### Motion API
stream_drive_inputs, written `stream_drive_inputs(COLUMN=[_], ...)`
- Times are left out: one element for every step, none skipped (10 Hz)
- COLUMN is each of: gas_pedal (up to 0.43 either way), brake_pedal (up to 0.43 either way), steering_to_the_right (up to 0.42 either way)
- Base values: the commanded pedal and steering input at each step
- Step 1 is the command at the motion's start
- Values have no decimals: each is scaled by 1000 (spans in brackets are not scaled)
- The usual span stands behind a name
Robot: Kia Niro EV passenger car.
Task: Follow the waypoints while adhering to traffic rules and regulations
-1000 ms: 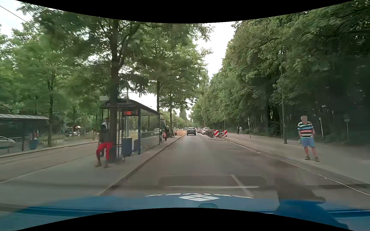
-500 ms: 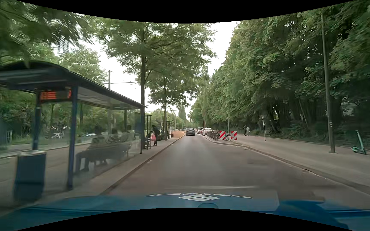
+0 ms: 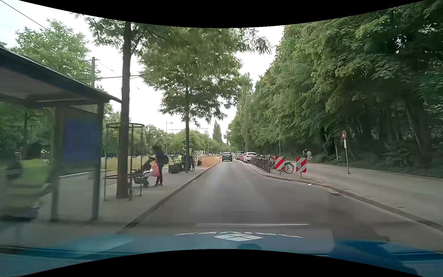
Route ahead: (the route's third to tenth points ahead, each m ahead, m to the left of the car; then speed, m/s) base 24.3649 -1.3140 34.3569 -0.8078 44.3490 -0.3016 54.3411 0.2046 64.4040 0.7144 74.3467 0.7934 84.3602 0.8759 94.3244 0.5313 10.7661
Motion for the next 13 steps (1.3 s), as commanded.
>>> stream_drive_inputs(gas_pedal=[177, 177, 177, 177, 189, 197, 209, 220, 220, 248, 268, 268, 280], brake_pedal=[0, 0, 0, 0, 0, 0, 0, 0, 0, 0, 0, 0, 0], steering_to_the_right=[-6, -2, 0, 0, 0, 0, 0, 1, 0, 0, -1, -3, -5])
